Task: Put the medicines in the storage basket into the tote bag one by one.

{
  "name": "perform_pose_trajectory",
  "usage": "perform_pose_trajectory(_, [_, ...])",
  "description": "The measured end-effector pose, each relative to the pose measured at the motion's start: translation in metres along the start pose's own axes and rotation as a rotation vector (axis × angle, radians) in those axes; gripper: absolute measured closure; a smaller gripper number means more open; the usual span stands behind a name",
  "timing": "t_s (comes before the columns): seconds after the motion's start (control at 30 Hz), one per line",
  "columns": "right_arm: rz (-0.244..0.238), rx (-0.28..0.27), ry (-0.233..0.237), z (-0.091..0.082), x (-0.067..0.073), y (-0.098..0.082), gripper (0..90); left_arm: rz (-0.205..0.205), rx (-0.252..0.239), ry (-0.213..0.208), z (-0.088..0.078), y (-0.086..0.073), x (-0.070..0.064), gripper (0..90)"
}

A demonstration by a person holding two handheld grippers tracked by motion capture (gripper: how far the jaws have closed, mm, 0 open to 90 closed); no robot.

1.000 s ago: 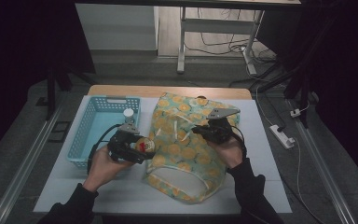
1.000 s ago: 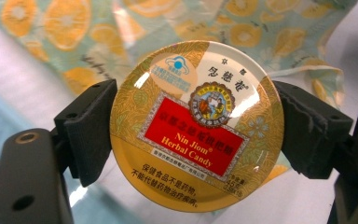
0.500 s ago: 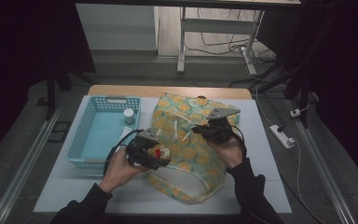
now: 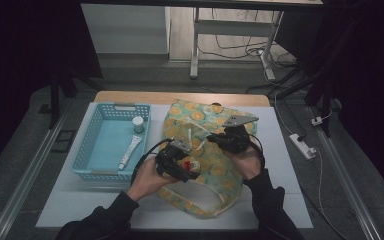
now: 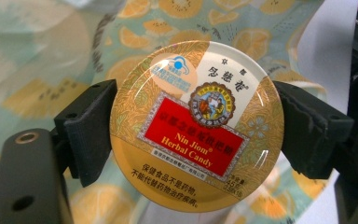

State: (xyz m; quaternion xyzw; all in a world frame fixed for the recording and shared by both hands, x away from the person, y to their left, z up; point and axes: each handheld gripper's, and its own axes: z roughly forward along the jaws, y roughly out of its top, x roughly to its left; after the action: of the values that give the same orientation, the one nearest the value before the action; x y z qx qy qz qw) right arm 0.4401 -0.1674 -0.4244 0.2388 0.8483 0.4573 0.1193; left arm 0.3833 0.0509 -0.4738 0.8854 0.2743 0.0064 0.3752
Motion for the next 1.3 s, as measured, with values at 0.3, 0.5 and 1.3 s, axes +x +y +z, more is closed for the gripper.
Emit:
perform_pose_trajectory(0.3, [-0.005,-0.006,0.003,0.000,0.001,0.001,90.0,0.004,-0.006,0.055,0.021,0.018,0.011,20.2])
perform_pose_trajectory(0.5, [-0.006,-0.002,0.006,0.001,0.002,0.001,90.0,-0.024,-0.028,0.086,0.029,0.025,0.021,20.2])
perform_pose_trajectory(1.3, [-0.021,0.052,-0.007,0.015,0.002,-0.008,90.0,-0.056,-0.047,0.233,0.061,0.026,0.053,20.1])
